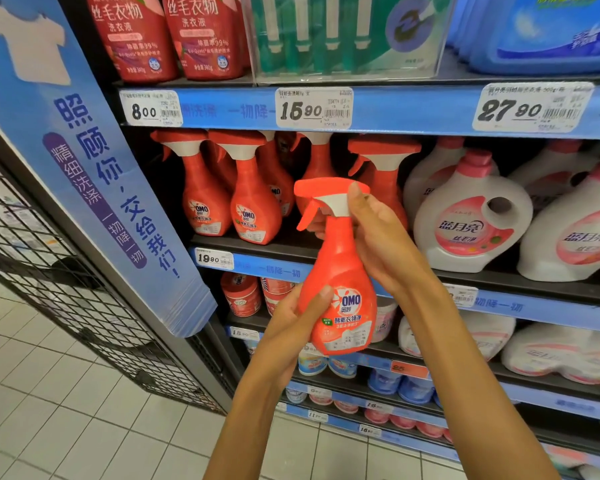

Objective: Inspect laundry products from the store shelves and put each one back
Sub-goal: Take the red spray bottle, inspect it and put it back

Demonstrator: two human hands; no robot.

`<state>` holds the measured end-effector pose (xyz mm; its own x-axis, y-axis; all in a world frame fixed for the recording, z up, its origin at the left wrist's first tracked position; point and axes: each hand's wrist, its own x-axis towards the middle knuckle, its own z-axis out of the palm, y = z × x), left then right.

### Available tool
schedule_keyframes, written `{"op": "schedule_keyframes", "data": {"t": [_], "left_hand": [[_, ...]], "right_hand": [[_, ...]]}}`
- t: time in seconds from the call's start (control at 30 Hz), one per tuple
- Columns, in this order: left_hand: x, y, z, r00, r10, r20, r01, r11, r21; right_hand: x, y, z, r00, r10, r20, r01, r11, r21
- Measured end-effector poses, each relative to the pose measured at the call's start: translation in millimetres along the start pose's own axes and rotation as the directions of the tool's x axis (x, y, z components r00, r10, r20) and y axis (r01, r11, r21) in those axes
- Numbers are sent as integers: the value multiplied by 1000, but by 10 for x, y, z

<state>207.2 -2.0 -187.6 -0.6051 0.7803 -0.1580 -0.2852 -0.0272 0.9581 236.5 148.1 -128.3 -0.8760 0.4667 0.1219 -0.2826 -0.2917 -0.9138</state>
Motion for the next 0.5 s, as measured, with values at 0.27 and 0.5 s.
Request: {"op": "schedule_keyframes", "data": {"t": [0.27, 0.5], "left_hand": [[68, -20, -89, 992, 117, 52, -120, 990, 79], [150, 106, -105, 959, 266, 98, -284, 897, 340]], "right_hand": [[-191, -70, -10, 968, -186, 168, 187, 982, 10], [-366, -248, -14, 898, -331, 289, 377, 919, -120]]}}
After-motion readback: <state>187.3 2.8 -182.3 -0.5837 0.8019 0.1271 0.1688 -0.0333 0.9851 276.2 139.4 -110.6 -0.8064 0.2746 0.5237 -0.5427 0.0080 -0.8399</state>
